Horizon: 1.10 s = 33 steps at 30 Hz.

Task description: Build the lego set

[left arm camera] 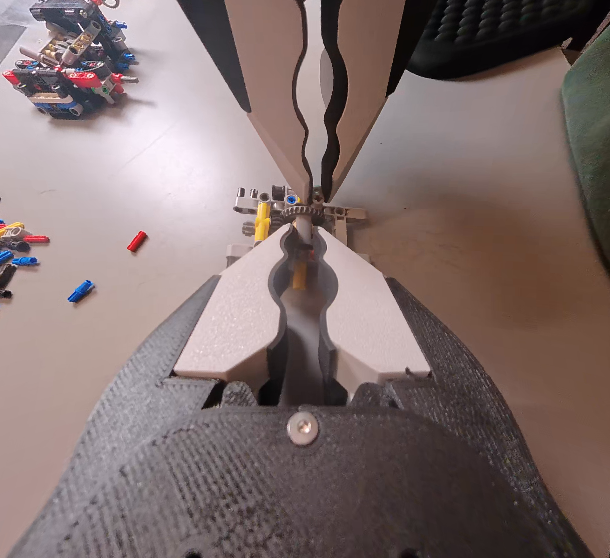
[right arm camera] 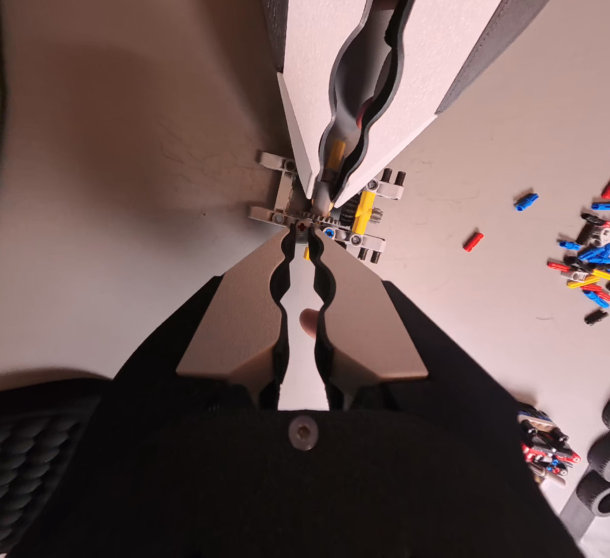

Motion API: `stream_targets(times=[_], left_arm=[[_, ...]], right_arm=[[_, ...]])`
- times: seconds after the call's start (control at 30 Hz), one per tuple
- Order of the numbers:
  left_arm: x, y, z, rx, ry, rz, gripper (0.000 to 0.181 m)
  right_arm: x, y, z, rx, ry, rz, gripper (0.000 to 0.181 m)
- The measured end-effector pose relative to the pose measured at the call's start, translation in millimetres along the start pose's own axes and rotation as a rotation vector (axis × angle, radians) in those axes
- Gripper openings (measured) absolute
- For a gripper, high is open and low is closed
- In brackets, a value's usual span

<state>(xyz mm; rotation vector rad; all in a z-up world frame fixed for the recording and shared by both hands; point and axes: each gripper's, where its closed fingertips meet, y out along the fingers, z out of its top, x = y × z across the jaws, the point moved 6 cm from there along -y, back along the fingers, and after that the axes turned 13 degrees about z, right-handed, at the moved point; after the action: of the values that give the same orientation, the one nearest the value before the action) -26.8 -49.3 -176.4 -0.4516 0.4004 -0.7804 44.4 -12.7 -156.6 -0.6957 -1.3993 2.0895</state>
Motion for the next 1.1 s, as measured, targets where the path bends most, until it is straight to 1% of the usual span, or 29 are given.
stream_targets(times=[0.63,0.93,1.0,1.1], left_arm=[[1.2,-1.3,-0.9,0.005,-0.02,-0.004,0.008],[0.4,-2.2,-0.9,0.011,-0.027,-0.007,0.008],[0.2,-2.5,-1.6,0.006,-0.025,-0.003,0.008],[-0.3,-3.0,-2.5,0.001,-0.028,0.001,0.008]], right_arm=[[3.5,2.3,5.0,-0.1,0.001,0.07,0.006],[4.8,3.9,7.9,-0.156,0.0,0.075,0.006],[4.0,3.0,8.1,-0.141,-0.021,0.056,0.006],[2.2,2.1,5.4,-0.044,-0.03,0.008,0.006]])
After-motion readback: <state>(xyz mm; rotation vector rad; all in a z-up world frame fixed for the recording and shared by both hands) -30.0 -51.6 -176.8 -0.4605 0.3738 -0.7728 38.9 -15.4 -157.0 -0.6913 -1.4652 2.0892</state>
